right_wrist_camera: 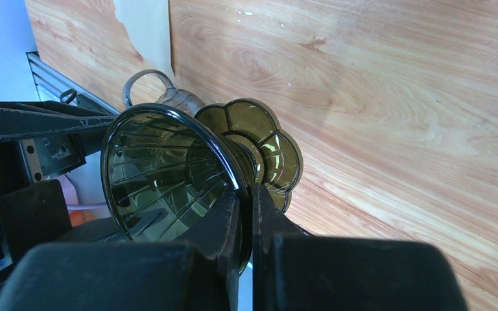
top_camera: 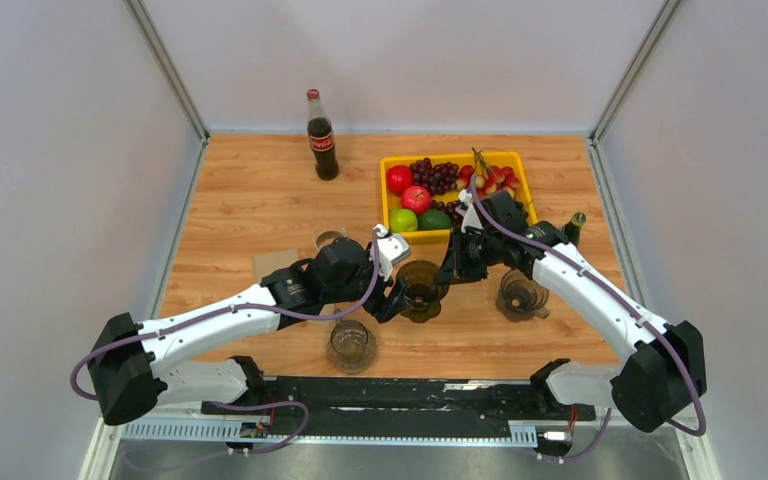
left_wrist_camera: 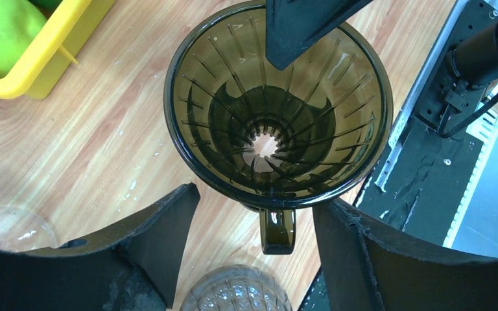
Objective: Place the coffee filter in the dripper
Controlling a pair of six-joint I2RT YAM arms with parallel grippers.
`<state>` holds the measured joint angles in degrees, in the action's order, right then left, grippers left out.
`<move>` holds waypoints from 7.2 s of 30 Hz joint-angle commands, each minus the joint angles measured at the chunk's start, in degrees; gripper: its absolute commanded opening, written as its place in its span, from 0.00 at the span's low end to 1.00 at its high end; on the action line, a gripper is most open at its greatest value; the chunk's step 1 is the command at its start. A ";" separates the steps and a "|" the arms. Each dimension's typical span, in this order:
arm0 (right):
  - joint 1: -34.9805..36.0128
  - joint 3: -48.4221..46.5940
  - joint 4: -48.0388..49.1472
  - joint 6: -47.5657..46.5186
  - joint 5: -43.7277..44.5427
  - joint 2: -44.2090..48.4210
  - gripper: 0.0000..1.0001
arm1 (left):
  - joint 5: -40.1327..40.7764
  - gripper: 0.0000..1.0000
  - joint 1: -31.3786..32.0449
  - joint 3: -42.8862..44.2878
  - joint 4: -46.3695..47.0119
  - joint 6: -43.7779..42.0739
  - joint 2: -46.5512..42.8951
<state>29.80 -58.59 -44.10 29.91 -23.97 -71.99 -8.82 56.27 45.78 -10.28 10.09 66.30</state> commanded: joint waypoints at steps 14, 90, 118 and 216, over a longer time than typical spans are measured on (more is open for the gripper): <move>-0.35 -3.68 -0.03 -1.81 -5.01 0.15 0.00 | 1.38 0.13 0.42 1.37 2.50 -2.18 -0.76; -0.36 12.88 15.80 -1.53 46.64 19.25 1.00 | 44.06 0.02 -12.52 -0.25 -3.56 18.30 -8.46; -0.33 13.15 15.87 -1.79 46.59 18.93 1.00 | 40.68 0.10 -12.52 -2.07 -7.02 18.80 -9.91; 2.85 19.83 42.48 7.54 8.27 -2.65 0.99 | 25.14 0.98 -30.55 -22.09 -18.41 45.70 -17.73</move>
<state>31.22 -39.70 -10.79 33.61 -12.03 -73.30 20.01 26.41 26.35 -35.29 52.71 48.38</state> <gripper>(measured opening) 0.997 0.992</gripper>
